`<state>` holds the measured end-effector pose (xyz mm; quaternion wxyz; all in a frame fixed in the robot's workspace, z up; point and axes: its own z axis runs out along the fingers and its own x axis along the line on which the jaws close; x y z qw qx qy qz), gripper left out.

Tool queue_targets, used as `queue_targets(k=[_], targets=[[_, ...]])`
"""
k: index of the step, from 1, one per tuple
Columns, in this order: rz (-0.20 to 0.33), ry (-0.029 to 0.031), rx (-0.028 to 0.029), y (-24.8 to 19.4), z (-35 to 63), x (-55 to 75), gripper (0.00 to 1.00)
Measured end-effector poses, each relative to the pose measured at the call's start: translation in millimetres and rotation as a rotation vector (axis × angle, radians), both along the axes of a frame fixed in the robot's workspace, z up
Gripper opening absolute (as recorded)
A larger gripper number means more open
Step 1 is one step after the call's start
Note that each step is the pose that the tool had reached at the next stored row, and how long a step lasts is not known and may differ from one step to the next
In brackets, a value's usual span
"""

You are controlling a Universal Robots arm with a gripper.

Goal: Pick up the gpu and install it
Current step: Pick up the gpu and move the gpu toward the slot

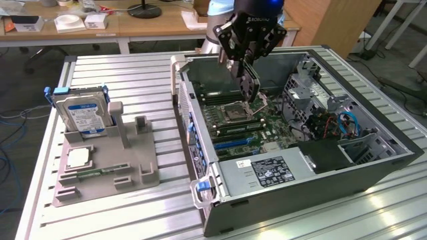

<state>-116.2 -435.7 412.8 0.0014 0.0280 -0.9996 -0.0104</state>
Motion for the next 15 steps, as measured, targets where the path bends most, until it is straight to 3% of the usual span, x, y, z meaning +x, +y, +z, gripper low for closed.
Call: queue_targets(k=[4,15], targets=[[0.000,0.0000,0.0064,0.0,0.0,14.8,0.27],[0.000,0.0000,0.0118,-0.1,-0.1,27.2,0.27]])
